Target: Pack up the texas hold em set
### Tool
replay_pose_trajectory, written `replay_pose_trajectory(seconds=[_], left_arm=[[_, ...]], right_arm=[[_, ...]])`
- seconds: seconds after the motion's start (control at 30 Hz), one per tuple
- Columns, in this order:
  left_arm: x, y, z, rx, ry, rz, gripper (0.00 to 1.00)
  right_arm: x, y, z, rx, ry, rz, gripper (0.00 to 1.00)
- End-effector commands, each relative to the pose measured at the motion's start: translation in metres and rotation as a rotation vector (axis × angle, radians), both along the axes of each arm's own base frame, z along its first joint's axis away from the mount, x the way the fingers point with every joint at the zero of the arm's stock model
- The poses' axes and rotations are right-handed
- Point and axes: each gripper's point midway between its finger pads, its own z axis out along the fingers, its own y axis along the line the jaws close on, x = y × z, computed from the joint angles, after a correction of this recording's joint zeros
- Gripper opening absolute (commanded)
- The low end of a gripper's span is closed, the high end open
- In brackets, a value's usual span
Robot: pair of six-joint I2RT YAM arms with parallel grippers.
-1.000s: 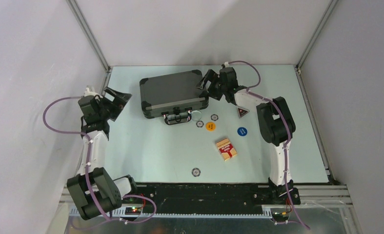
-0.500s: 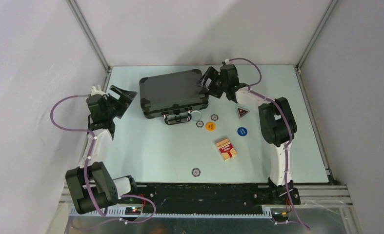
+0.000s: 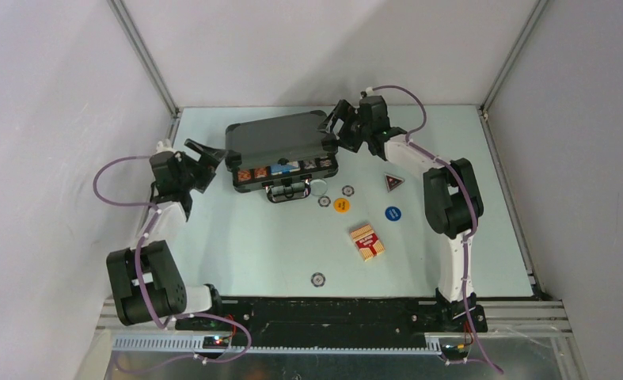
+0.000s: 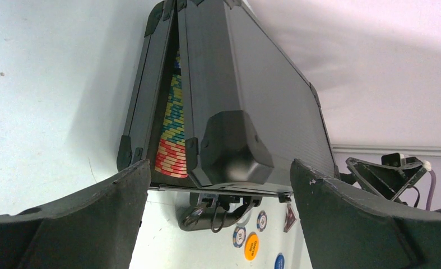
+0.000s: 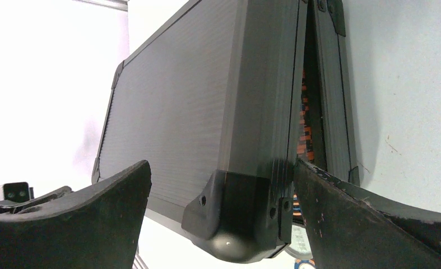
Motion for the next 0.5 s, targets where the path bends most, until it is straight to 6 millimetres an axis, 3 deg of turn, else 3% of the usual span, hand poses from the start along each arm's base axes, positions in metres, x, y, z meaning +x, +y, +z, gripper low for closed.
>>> replay_pose_trajectory(seconds=[0.0,0.27,0.47], left_arm=[[0.016,-0.006,0.013,-0.018,-0.051,-0.013,0.98],[0.025,-0.019,0.012,-0.038,-0.050,-0.044,0.98],[0.035,-0.024,0.021,-0.062,-0.080,-0.050,0.98]], right_arm=[[-0.013,0.035,0.098,0.164,-0.181,0.137,1.00],[-0.009,0.035,0.101,0.169,-0.185,0.140,1.00],[-0.009,0.034,0.100,0.166,-0.183,0.141,1.00]])
